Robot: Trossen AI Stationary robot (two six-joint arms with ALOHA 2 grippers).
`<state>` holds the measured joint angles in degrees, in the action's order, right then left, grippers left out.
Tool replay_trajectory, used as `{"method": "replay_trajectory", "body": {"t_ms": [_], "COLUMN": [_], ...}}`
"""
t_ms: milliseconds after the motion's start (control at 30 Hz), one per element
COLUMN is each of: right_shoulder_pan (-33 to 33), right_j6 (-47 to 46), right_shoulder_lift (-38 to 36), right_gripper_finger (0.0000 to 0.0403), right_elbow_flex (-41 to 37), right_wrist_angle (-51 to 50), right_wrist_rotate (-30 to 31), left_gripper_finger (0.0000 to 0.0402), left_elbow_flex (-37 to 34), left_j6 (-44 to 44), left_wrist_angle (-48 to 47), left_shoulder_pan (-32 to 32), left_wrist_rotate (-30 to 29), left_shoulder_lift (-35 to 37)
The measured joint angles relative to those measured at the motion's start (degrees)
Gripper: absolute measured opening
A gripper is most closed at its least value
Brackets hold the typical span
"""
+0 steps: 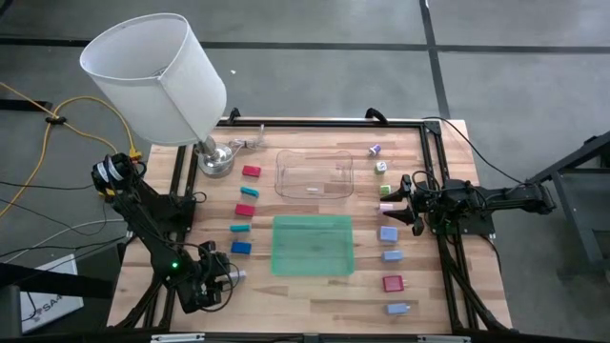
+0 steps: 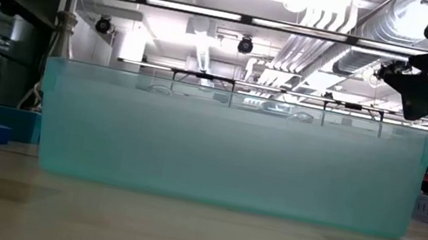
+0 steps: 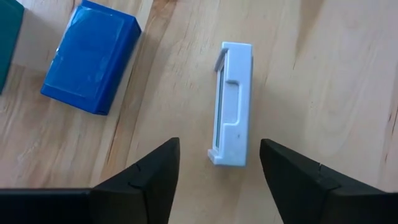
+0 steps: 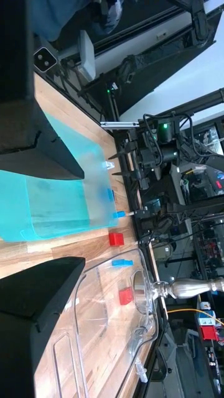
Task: Pick & Place Office items
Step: Put the white digital clock into the blue bin
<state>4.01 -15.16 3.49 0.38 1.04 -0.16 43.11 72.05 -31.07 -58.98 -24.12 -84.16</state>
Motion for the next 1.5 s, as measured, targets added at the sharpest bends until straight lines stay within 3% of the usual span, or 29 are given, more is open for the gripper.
{"method": "replay_trajectory", "body": {"t_ms": [1033, 1500], "right_shoulder_pan": [0.0, 0.0], "right_j6": [0.0, 0.0], "right_shoulder_lift": [0.0, 0.0], "right_gripper_finger": [0.0201, 0.0201], "right_elbow_flex": [0.0, 0.0], "right_wrist_angle": [0.0, 0.0], "right_wrist_rotate": [0.0, 0.0], "left_gripper_finger": [0.0070, 0.0063], "left_elbow_flex": [0.0, 0.0], "left_j6": [0.3, 0.4], "left_wrist_angle": [-0.3, -0.2], "left_shoulder_pan": [0.0, 0.0], "left_wrist_rotate": [0.2, 0.1], "left_shoulder_lift": [0.0, 0.0]}}
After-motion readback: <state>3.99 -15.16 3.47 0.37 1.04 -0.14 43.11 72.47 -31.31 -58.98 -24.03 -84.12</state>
